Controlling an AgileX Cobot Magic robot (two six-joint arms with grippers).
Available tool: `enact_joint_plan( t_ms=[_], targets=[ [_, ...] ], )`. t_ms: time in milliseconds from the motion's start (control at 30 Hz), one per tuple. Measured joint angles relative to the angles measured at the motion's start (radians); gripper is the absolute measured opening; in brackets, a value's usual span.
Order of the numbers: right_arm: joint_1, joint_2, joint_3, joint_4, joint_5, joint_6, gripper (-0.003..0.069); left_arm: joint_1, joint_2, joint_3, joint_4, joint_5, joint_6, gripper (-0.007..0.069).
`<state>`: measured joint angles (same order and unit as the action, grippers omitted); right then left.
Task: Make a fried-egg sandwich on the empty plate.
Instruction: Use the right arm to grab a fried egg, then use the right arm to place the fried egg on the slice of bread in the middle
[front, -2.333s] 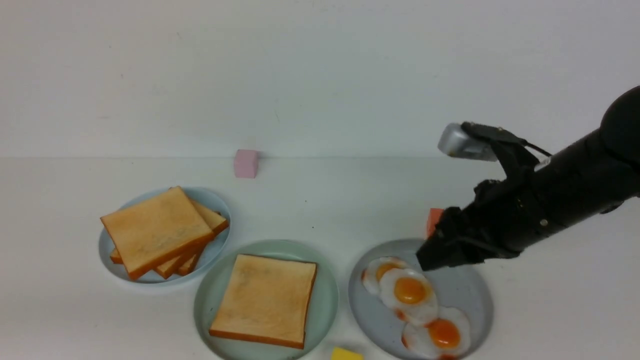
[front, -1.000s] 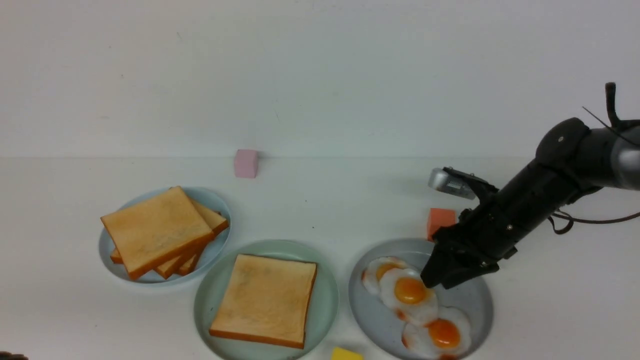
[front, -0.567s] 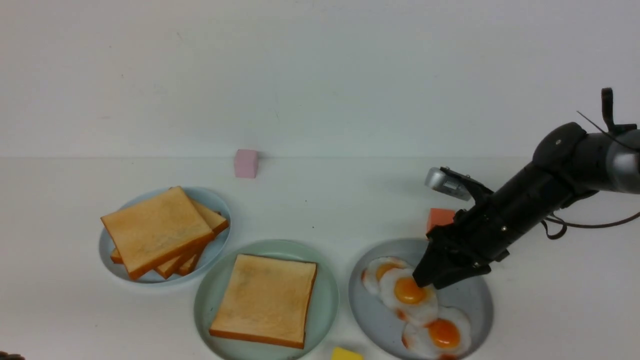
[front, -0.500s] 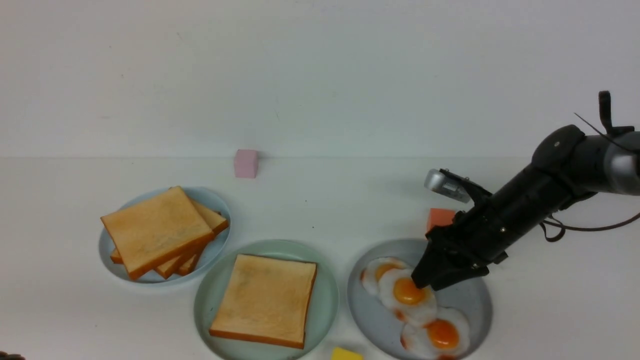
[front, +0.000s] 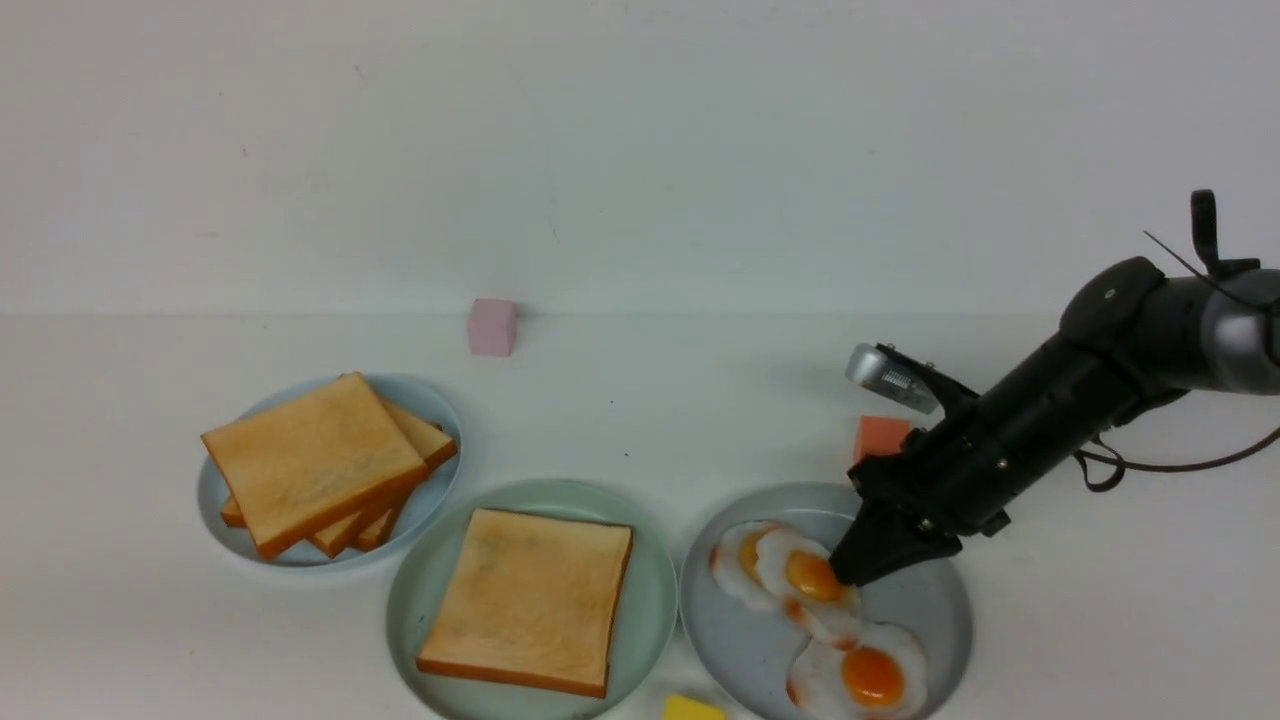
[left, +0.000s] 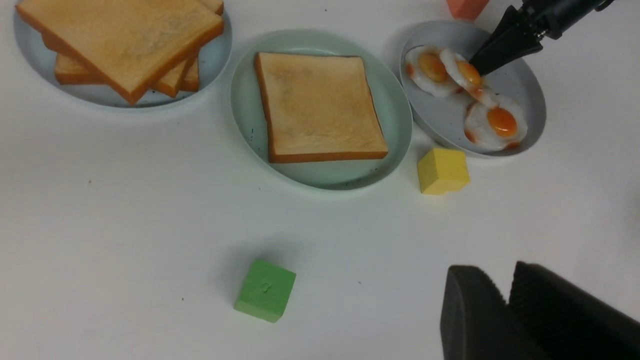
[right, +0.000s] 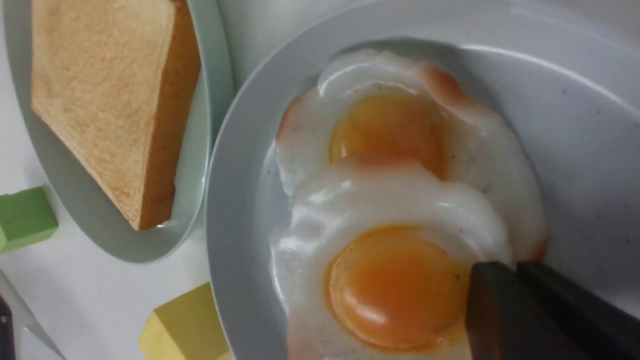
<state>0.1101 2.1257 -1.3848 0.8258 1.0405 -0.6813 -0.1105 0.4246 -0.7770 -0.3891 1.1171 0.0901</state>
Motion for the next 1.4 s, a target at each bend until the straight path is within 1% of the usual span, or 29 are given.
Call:
enact_joint_plan(
  t_ms=[333,433,500,600,700,733,800,867,1000,1133,1200,1267,1400],
  targets=[
    [0.001,-0.083,0.000,-0.021,0.001,0.006,0.0026,0.000,0.000,0.000,0.010,0.019,0.000,0.0139],
    [0.030,-0.127,-0.011,-0.034,-0.003,0.021,0.0026,0.000,0.000,0.000,0.025,0.021,0.000,0.0141],
    [0.077,-0.140,-0.041,-0.036,-0.008,0.023,0.0026,0.000,0.000,0.000,0.033,0.021,0.000,0.0143],
    [0.181,-0.141,-0.101,-0.040,-0.038,0.029,0.0026,0.000,0.000,0.000,0.040,0.022,0.000,0.0146],
    [0.303,-0.123,-0.172,-0.064,-0.102,0.039,0.0026,0.000,0.000,0.000,0.040,0.023,0.000,0.0146],
    [0.359,-0.107,-0.210,-0.076,-0.143,0.043,0.0026,0.000,0.000,0.000,0.041,0.023,0.000,0.0147],
    [0.414,-0.078,-0.249,-0.095,-0.182,0.048,0.0026,0.000,0.000,0.000,0.044,0.023,0.000,0.0148],
    [0.464,-0.033,-0.290,-0.135,-0.215,0.058,0.0026,0.000,0.000,0.000,0.055,0.024,0.000,0.0148],
    [0.492,0.017,-0.311,-0.173,-0.252,0.081,0.0027,0.000,0.000,0.000,0.061,0.032,0.000,0.0149],
    [0.496,0.051,-0.313,-0.194,-0.299,0.097,0.0055,0.000,0.000,0.000,0.064,0.063,0.000,0.0154],
    [0.496,0.052,-0.314,-0.199,-0.306,0.100,0.0087,0.000,0.000,0.000,0.064,0.078,0.000,0.0155],
    [0.496,0.052,-0.315,-0.199,-0.307,0.100,0.0134,0.000,0.000,0.000,0.064,0.080,0.000,0.0160],
    [0.496,0.051,-0.324,-0.208,-0.251,0.101,0.0269,0.000,0.000,0.000,0.079,0.060,0.000,0.0165]
  ],
)
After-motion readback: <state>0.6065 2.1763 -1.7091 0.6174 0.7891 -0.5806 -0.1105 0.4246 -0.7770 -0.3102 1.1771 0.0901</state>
